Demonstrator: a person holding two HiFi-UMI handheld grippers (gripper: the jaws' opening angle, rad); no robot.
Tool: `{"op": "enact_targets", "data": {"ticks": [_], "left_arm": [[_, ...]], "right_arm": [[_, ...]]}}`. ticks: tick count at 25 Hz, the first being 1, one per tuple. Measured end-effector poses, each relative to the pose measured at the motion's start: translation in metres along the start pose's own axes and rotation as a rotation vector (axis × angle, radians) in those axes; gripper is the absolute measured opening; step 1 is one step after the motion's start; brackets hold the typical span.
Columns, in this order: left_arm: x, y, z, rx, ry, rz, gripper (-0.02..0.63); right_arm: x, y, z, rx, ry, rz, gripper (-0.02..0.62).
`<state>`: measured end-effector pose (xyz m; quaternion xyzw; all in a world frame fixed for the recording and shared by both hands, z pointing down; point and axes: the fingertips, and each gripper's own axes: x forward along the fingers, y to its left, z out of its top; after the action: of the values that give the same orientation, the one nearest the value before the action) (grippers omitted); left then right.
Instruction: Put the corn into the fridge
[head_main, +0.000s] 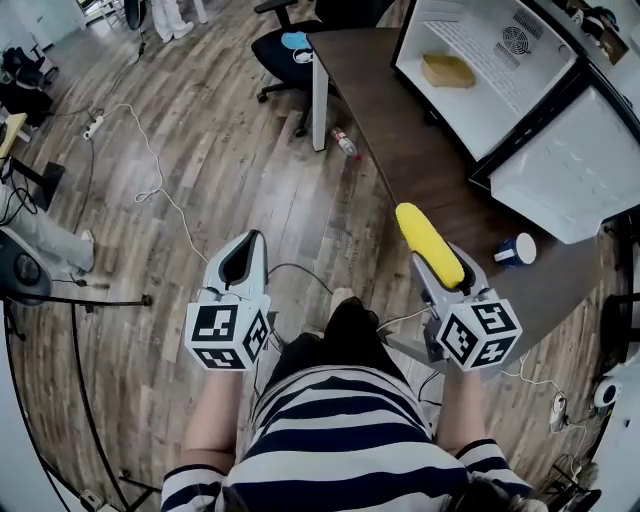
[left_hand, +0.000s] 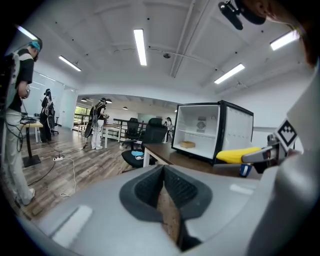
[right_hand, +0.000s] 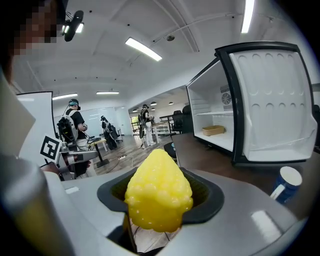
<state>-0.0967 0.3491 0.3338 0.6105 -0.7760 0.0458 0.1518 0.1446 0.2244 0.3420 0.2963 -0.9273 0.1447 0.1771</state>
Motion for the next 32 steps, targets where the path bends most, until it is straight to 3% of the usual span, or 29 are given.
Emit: {"op": "enact_targets", "data": {"ticks": [12, 22, 32], "left_arm": [[0.115, 0.017, 0.036, 0.013, 0.004, -0.003, 0.0], [0.217, -0.014, 0.073, 0.049, 0.0, -0.102, 0.0], [0.286, -0.032, 0.086, 0.06, 0.016, -0.227, 0.0]], "right_arm": [[0.102, -0.027, 0.043, -0.016, 0.003, 0.087, 0.25], [0.155, -0.071, 0.081, -0.024, -0.012, 0.093, 0.25], [0.188, -0.103, 0.095, 0.048, -0.03, 0.037, 0.25]]}}
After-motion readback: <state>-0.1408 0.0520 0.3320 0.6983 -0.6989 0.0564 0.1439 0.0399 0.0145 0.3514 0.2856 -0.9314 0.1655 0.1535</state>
